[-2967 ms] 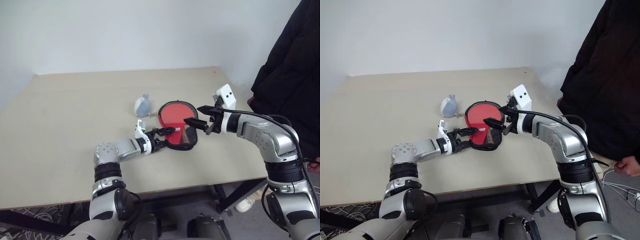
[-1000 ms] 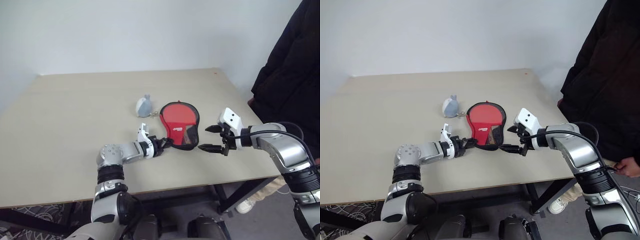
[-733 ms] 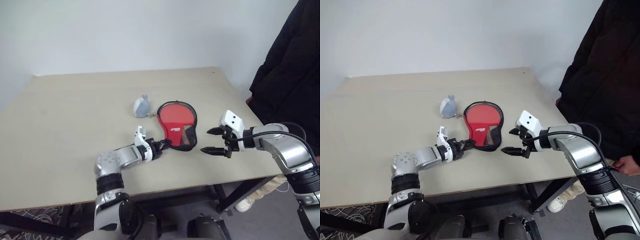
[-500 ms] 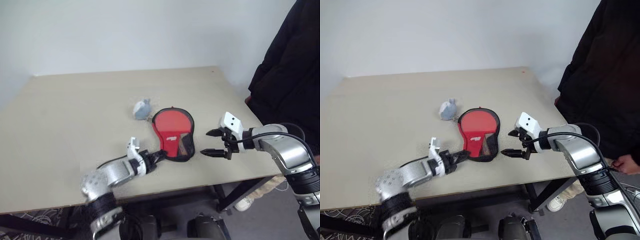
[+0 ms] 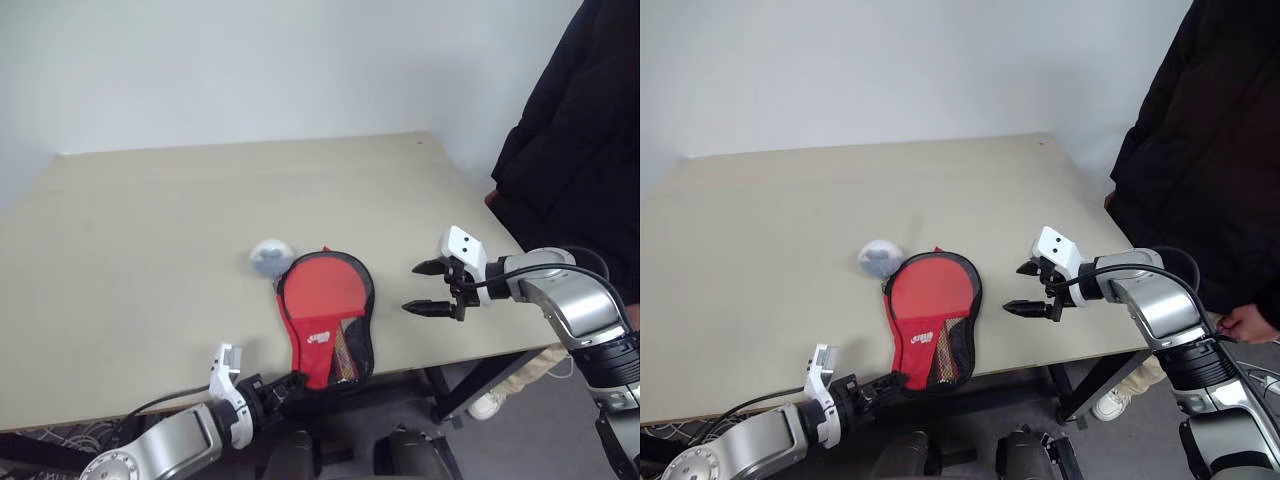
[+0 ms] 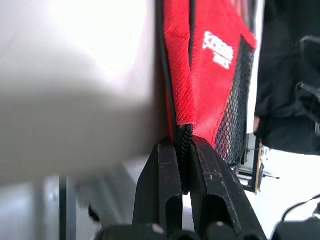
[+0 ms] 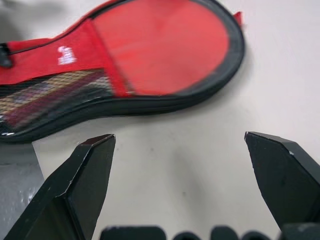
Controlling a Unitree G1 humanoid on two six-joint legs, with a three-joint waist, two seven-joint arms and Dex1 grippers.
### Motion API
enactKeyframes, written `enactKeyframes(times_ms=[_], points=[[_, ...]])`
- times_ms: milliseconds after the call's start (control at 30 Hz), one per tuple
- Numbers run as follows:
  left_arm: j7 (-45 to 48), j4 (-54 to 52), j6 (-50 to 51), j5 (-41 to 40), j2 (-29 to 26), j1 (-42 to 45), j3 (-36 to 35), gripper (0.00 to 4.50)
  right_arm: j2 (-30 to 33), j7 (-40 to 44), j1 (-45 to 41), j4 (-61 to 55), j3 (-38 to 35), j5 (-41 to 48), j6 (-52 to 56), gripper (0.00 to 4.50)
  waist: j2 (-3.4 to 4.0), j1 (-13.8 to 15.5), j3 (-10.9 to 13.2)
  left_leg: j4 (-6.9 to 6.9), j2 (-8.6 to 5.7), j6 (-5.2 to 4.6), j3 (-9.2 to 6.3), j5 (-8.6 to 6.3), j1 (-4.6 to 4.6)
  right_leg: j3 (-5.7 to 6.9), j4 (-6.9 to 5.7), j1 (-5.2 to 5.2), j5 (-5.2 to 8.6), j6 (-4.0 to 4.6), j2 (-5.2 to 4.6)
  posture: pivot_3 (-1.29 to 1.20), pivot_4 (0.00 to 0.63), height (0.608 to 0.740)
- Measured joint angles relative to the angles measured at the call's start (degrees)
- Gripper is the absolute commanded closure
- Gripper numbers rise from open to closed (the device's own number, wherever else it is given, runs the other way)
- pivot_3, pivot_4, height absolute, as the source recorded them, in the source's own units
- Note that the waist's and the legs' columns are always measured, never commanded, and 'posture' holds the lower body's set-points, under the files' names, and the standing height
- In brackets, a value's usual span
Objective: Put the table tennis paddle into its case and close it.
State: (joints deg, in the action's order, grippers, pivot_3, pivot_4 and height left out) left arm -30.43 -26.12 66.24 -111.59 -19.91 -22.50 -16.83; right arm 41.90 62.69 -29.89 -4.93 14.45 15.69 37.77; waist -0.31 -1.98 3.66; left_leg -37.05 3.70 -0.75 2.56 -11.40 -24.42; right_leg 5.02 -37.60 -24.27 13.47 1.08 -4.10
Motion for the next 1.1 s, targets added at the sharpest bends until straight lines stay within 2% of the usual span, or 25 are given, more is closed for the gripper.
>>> enactKeyframes(times_ms=[133,367,667,900,1100], points=[[4.9,-2.3,-5.2,-1.0,-9.0,-5.2,2.8,4.43,-0.1,0.4,0.0,0.1,0.1,0.0,-0.2,0.0,0.07,0.1,0.0,0.02,-0.01,0.01,0.04,-0.01,-0.01,0.12,0.03,-0.04,0.0,0.01,-0.21,0.0,0.0,0.725],[10.2,-3.2,-11.0,-1.0,-15.8,-7.9,6.7,4.43,-0.2,0.8,0.1,0.1,0.3,0.0,-0.2,0.0,0.1,0.2,0.0,0.19,-0.03,0.04,0.11,-0.03,-0.06,0.23,0.12,-0.15,0.0,0.0,-0.29,0.0,0.0,0.725],[15.2,-3.3,-13.4,-1.0,-22.2,-8.6,9.4,4.43,-0.5,0.8,0.1,0.1,0.3,0.0,-0.2,0.0,0.14,0.8,0.1,0.22,-0.03,0.04,0.12,-0.03,-0.08,0.26,0.19,-0.16,0.0,0.0,-0.3,0.0,0.0,0.725],[19.0,-0.9,-12.3,-1.0,-26.6,-7.4,9.6,2.61,-1.1,0.8,0.1,0.1,0.3,-0.1,-0.2,0.0,0.21,0.9,0.1,0.22,-0.02,0.04,0.1,-0.03,-0.09,0.31,0.19,-0.16,0.0,0.0,-0.3,0.0,0.0,0.725],[26.2,5.3,-9.2,-0.8,-31.7,-3.3,5.4,1.03,-2.1,0.7,-0.5,0.1,0.4,-0.1,-0.2,0.0,0.21,0.9,0.1,0.21,-0.02,0.04,0.09,-0.03,-0.12,0.49,0.19,-0.17,0.0,0.0,-0.38,0.0,0.0,0.725]])
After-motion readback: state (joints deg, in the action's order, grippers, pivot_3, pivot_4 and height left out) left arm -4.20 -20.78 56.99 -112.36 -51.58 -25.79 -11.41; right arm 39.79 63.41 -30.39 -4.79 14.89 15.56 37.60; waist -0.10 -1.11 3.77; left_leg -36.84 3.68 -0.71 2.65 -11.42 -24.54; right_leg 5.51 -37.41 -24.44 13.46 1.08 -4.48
